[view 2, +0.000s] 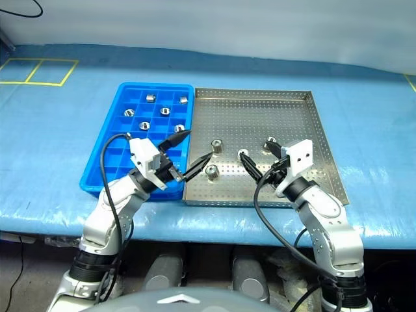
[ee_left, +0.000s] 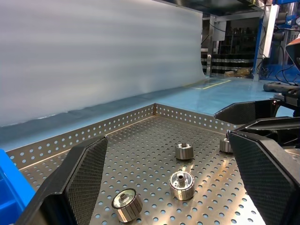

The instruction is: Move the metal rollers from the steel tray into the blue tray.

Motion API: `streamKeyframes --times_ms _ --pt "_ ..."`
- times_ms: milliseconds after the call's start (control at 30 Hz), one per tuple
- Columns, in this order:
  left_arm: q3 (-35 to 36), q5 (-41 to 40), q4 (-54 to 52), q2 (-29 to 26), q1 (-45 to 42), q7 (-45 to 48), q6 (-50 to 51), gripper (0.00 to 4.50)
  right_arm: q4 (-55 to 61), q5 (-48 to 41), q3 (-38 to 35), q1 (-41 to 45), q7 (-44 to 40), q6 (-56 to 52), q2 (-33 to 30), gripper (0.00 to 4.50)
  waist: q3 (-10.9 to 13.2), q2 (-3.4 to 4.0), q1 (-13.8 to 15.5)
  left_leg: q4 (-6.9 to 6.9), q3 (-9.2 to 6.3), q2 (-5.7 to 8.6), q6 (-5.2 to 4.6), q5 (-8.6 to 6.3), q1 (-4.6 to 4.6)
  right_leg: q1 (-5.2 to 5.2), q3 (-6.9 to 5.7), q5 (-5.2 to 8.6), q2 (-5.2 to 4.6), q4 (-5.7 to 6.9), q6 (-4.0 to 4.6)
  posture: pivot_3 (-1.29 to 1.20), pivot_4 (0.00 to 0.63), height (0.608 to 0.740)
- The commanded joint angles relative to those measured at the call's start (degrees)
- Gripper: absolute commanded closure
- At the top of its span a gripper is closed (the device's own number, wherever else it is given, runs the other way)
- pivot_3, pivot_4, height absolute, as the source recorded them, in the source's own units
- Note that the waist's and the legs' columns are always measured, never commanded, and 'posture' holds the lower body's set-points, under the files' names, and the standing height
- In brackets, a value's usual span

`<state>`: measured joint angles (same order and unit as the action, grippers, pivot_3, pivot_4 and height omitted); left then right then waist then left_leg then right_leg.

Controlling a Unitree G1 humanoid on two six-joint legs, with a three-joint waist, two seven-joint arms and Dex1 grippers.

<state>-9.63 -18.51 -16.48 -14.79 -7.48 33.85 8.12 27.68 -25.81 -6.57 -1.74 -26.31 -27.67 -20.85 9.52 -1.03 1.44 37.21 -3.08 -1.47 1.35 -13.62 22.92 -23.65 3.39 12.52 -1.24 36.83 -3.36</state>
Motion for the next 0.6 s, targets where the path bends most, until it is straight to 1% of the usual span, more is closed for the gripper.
streamKeyframes --times_ms 33,400,600 --pt "0.3 0.4 -0.6 0.0 -0.6 0.3 -1.0 0.00 2.1 0.1 -0.4 -0.2 -0.3 1.5 -0.7 0.12 0.0 0.00 0.0 0.00 0.00 0.00 0.00 0.00 0.00 0.00 0.00 0.00 0.00 0.00 0.00 0.09 0.150 0.740" --pt "0.0 1.1 -0.3 0.1 -0.7 0.1 -0.5 0.00 1.7 0.4 0.0 0.4 -0.3 1.7 -1.0 0.12 0.0 0.00 0.0 0.00 0.01 0.00 0.00 0.00 -0.01 0.00 0.01 -0.01 0.00 0.00 -0.01 0.09 0.150 0.740" --pt "-0.6 1.3 0.1 -0.2 -2.1 -0.2 3.1 0.00 1.9 0.7 0.2 0.0 0.4 1.9 -0.6 0.12 0.0 0.00 -0.1 0.03 0.01 0.00 0.00 0.00 -0.01 0.01 0.02 -0.01 0.01 0.02 -0.01 0.06 0.150 0.740"
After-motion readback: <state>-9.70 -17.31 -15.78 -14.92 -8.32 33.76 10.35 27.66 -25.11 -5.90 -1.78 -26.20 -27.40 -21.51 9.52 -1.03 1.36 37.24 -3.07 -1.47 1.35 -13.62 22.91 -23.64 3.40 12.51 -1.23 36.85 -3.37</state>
